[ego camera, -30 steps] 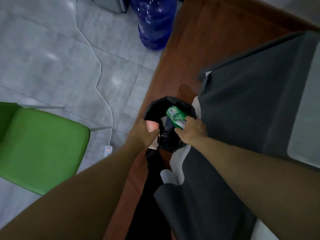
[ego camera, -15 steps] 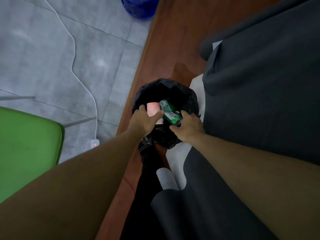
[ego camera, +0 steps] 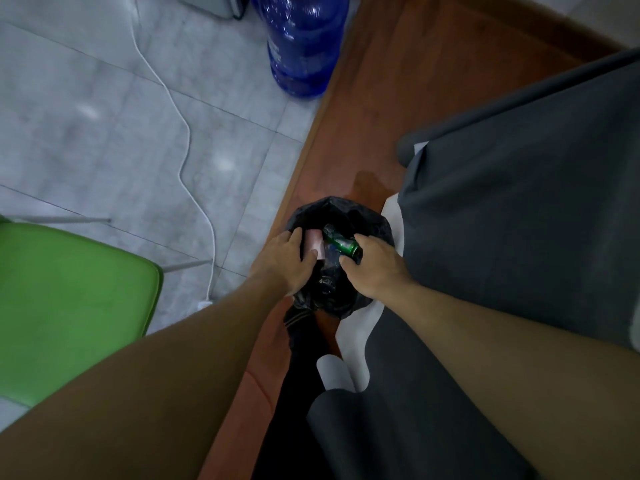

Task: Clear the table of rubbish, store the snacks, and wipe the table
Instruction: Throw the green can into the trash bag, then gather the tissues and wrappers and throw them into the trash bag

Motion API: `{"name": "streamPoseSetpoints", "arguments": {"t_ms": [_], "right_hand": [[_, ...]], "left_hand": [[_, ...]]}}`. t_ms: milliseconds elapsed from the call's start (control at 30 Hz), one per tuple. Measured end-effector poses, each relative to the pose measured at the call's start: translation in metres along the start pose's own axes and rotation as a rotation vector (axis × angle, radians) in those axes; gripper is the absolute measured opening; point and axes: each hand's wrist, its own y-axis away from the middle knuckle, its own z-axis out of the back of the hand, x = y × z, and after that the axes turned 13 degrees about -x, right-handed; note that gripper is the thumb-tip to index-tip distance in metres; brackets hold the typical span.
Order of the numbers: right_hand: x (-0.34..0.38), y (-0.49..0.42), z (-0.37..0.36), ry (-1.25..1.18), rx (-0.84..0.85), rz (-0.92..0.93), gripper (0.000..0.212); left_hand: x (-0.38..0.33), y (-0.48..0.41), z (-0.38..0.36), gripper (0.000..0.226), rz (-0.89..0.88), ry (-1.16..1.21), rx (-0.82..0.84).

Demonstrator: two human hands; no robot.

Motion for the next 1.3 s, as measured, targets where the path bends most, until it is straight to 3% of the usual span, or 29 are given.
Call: {"name": "streamPoseSetpoints", "arguments": {"t_ms": [300,800,1300], "right_hand": [[0.036,0.058,0.088,0.187,-0.084,0.163,0.071],[0.060,0.176,0.277,0.154,-0.381,0.405,0.074],[-0.055,0.256,0.396,0.124,-0.627,0.336,0.074]], "left_hand": [[-0.041,0.058,0.085,0.065,-0.050,-0.141,-0.102],[-0.149,0.175,0.245,0.065,-0.064,-0.306,-0.354],[-0.310,0.251,0.274,0.064,-0.237,-0.328,-0.550]]}}
